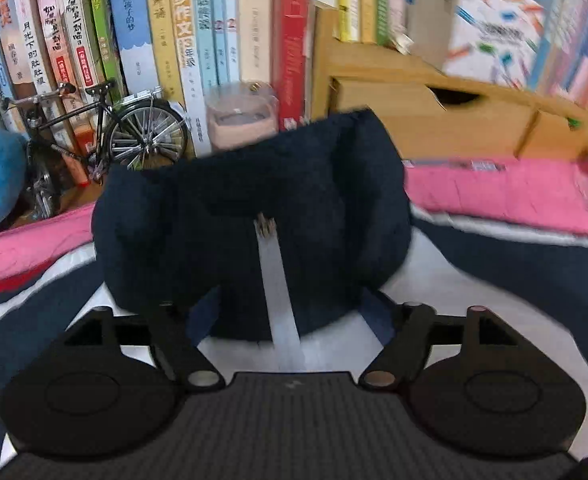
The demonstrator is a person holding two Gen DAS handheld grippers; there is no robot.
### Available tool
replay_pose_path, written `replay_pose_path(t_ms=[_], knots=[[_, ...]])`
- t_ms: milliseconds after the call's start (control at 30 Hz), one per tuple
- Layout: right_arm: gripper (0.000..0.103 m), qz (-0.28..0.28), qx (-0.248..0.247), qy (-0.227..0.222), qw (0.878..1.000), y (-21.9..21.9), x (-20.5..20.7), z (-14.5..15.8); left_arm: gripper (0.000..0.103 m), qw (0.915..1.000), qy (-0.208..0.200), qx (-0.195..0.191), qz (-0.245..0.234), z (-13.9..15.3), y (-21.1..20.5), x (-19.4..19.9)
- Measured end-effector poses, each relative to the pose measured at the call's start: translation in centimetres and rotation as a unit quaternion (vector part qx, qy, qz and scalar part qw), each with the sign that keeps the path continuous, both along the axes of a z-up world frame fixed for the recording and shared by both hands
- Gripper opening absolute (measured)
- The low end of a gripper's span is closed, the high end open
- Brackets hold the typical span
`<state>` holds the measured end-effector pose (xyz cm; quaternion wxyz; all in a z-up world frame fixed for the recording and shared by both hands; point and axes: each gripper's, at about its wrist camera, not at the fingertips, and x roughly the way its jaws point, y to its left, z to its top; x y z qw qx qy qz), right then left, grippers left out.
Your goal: Fold clothes
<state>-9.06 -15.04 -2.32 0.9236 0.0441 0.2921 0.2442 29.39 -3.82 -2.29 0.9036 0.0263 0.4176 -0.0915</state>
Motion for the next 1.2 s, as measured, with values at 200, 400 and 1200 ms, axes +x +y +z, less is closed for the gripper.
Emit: replay_pose_path(t_ms=[200, 400, 1200], knots=[[0.025, 0.004, 0.029, 0.013, 0.999, -0.8, 0.1, -0.1, 0.102, 0.9998, -0.008, 0.013, 0.015, -0.5, -0.3, 2.3], [0.025, 0.003, 0.062, 0.026, 0.998, -1.6, 0.5, -0.3, 0.090, 0.9988, 0.010, 0.006, 0.047, 1.5, 0.4, 1.5], [0.028, -0.017, -0.034, -0.032, 0.999, 1.6, -1.0, -0.4, 0.046, 0.9923, 0.027, 0.024, -0.119, 2.8, -2.2, -23.7]])
